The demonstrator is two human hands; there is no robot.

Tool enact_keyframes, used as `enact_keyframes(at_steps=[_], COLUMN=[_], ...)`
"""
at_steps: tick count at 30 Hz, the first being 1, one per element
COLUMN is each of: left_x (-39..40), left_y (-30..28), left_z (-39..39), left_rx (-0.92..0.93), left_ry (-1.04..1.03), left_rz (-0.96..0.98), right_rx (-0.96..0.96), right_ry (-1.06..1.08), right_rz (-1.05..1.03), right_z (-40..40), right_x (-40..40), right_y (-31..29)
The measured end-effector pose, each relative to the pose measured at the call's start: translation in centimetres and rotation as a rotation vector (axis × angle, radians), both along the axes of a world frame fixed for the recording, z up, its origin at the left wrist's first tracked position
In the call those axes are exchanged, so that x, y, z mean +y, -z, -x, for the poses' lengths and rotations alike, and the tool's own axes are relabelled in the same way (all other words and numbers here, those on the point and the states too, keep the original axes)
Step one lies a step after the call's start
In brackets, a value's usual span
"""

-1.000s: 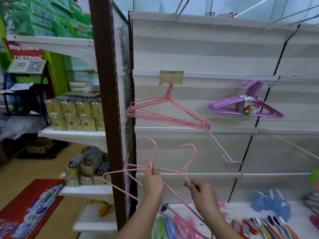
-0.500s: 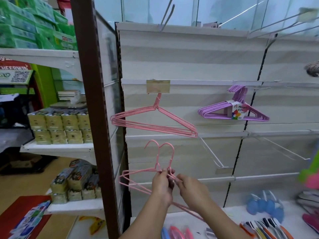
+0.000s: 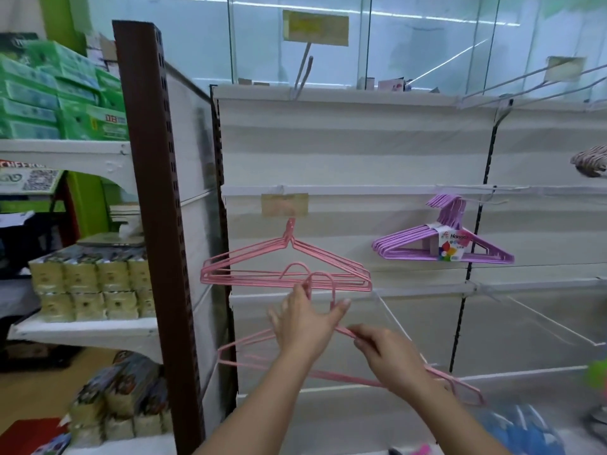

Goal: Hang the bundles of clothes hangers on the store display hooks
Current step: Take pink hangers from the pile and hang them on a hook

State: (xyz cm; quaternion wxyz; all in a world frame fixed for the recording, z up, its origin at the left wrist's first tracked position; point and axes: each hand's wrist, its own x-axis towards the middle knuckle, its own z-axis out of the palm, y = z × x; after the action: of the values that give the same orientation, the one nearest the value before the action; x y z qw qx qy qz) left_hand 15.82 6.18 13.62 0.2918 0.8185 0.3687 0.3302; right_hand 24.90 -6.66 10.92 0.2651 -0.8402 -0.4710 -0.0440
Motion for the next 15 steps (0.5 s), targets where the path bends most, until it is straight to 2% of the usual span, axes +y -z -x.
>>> enact_keyframes(at_steps=[3, 6, 9, 12, 15], left_x=[0.6, 0.6, 1.3, 2.3, 3.5], left_y=[-0.4, -0.7, -1.6, -2.4, -2.4], left_z=[-1.7, -3.3, -4.9, -5.1, -5.0], left_rx=[-0.157, -0.184, -0.231, -0.075, 0.205], left_ry=[0.03, -0.052, 0.015, 0.11, 0.032], left_rz=[0.028, -0.093, -0.133, -0.25, -0.394], right_rx=[0.032, -0.101, -0.176, -0.131, -0.056], right_ry=[-0.062, -0.099, -0.08, 0.021, 0.074], right_rz=[-0.055, -0.061, -0.188, -0.33, -0.339], right_z=[-1.3, -2.5, -3.7, -5.6, -7.4], right_x=[1.3, 2.9, 4.0, 4.5, 5.2], right_y=[0.0, 0.2, -0.1, -1.0, -2.5])
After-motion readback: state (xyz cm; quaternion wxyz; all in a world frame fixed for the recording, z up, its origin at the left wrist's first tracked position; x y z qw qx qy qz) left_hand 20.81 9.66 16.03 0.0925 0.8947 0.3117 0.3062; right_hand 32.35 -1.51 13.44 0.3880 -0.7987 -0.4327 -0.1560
